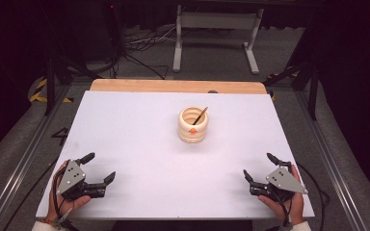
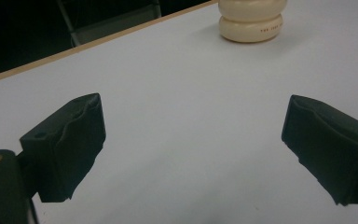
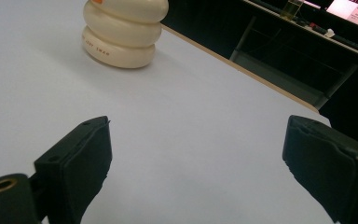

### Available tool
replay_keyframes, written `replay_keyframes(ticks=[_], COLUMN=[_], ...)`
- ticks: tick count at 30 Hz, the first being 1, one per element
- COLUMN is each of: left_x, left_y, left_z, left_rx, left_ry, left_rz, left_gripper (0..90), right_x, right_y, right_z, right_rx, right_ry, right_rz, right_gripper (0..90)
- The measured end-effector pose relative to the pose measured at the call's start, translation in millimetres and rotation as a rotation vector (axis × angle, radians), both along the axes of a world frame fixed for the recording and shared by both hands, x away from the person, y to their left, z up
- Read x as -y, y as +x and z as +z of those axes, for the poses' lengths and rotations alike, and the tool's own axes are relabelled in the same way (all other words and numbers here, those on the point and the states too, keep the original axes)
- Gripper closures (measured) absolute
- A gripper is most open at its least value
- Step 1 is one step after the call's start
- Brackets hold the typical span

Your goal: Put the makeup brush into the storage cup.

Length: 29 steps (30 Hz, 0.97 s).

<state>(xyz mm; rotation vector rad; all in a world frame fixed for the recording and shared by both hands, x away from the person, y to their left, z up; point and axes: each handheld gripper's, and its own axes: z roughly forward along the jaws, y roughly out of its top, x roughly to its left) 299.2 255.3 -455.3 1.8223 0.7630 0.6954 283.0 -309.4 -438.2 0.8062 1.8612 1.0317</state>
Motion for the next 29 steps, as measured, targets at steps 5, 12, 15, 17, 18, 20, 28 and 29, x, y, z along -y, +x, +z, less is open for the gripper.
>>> replay_keyframes(ticks=[5,12,15,17,18,20,28,29], left_x=[0.4,0.1,0.1,0.5,0.6,0.8,1.7,1.7], left_y=[-0.2,0.3,0.7,0.8,0.9,1.2,2.4,3.0], left_z=[0.0,0.0,-0.1,-0.4,-0.4,-0.5,-0.9,-1.1], left_rx=[0.004,-0.002,-0.003,-0.005,-0.005,-0.005,-0.010,-0.011], left_ry=[0.005,0.002,0.007,0.003,0.002,-0.001,0.002,0.002], left_rz=[0.001,-0.004,-0.004,-0.006,-0.006,-0.007,-0.008,-0.009], left_gripper=[7.1,7.1,7.1,7.2,7.1,7.3,7.3,7.3], right_x=[-0.2,-0.8,-0.8,-1.0,-0.9,-0.6,-0.9,-0.6], right_y=[-0.2,0.6,0.8,0.6,0.6,0.8,0.3,0.5], right_z=[0.2,-0.7,-1.0,-1.2,-1.2,-1.2,-1.7,-1.7], right_rx=[0.000,-0.004,-0.006,-0.007,-0.007,-0.007,-0.009,-0.009], right_ry=[-0.001,-0.004,-0.004,-0.006,-0.007,-0.006,-0.005,-0.004], right_rz=[0.001,0.003,0.004,0.005,0.005,0.004,0.003,0.003], right_gripper=[8.5,8.5,8.5,8.5,8.5,8.6,8.6,8.7])
